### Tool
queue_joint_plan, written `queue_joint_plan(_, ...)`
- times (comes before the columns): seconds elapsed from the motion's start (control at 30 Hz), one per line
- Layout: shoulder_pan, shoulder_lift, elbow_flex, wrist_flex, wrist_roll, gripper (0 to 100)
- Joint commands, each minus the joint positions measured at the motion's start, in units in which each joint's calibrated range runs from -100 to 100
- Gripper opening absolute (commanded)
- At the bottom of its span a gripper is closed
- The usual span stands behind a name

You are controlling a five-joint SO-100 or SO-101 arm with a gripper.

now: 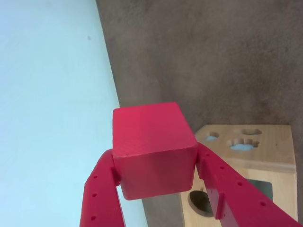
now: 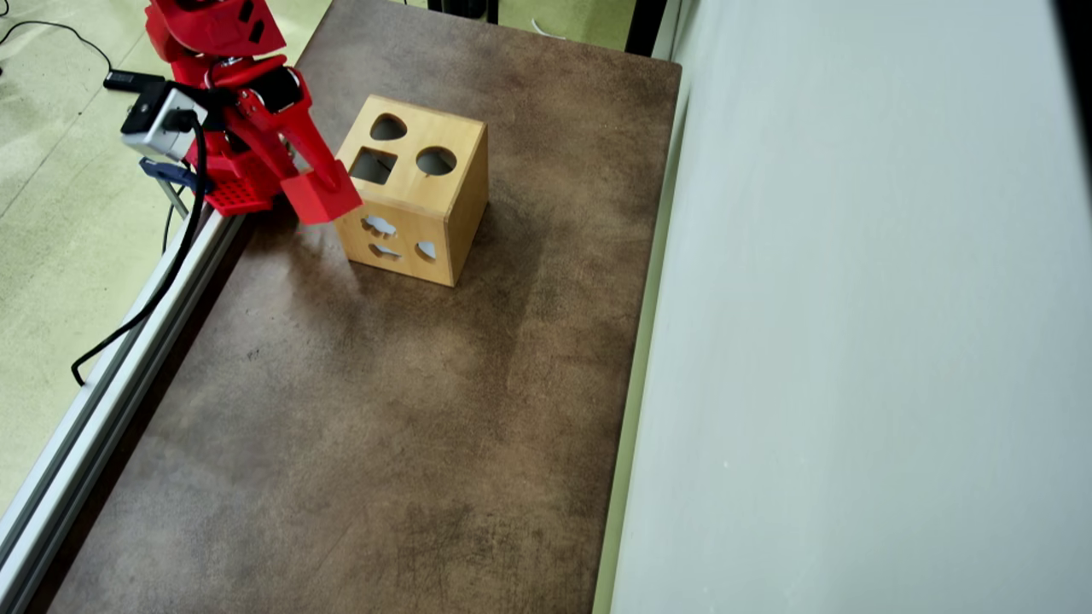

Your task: Pick and place the red cube on the square hole

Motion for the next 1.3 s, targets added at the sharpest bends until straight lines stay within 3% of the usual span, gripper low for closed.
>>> queue_joint_plan(0.0, -2.9, -3.9, -2.0, 0.7, -0.2, 3)
queue_joint_plan(0.6, -17.5, -5.9, -1.0, 0.9, -3.9, 3)
queue_joint_plan(1.27, -20.0, -15.9, 26.6, 0.9, -3.9, 3)
